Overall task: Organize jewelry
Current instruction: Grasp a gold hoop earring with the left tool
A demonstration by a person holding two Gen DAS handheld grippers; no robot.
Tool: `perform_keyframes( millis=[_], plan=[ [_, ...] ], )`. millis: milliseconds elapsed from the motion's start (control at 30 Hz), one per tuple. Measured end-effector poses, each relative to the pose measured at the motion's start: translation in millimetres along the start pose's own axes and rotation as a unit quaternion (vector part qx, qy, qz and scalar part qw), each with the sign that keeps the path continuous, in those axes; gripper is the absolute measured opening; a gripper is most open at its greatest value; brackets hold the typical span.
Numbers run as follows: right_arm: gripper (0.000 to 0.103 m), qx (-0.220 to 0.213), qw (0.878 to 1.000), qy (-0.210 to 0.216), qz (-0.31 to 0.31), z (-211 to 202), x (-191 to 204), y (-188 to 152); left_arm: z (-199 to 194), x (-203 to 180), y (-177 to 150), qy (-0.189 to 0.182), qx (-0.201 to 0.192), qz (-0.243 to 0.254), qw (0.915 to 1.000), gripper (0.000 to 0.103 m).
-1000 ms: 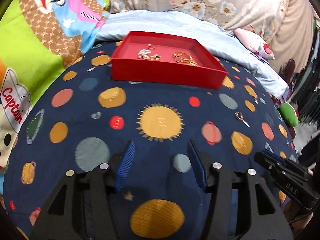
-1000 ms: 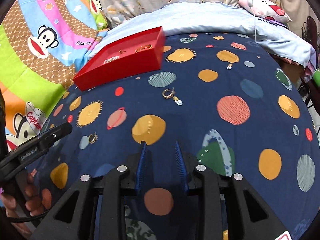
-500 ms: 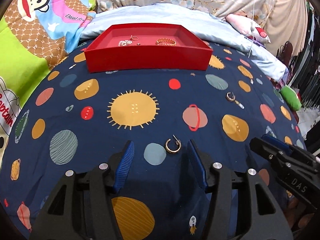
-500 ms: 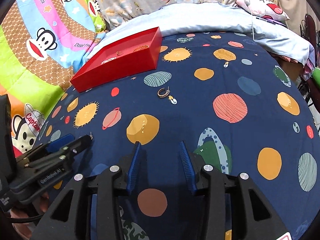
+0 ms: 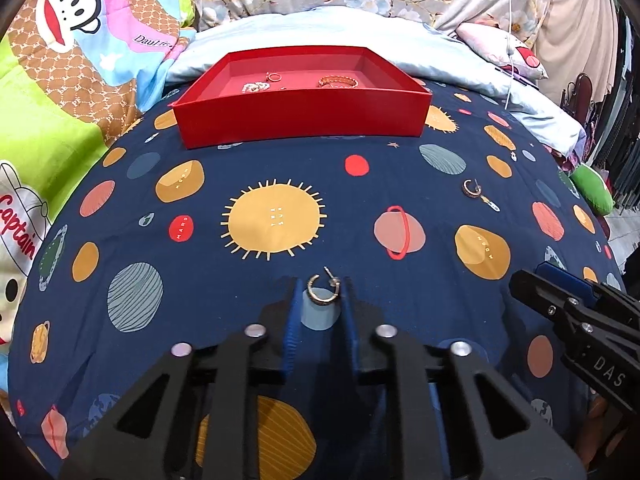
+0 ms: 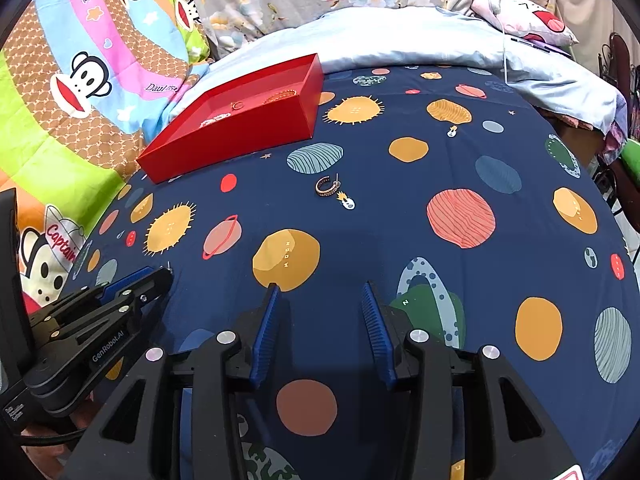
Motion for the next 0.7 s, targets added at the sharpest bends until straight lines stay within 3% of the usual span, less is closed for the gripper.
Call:
perform_keyframes(
  millis=[267,700],
  plan=[
    [0.042,-0.001,1.000,-0.006,0.004,4,-3,7,-3,9,5,0.004,-0.004,-0.007,1.0000,0.016],
    [0.042,-0.012,0.999,-0.036,-0.022,36,2,60,-4,67,24,0.043,-0.019,-0.049,0.9977,0.016]
  ],
)
Point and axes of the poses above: each gripper's, at about its wrist camera, not at the fingertips, and z roughly the way its jaws point, x to its left, y to its top, the point moved 10 cm from there along z, roughly the way its jaws point, and after that the axes turned 6 degrees about -y, right-handed, at the moved point
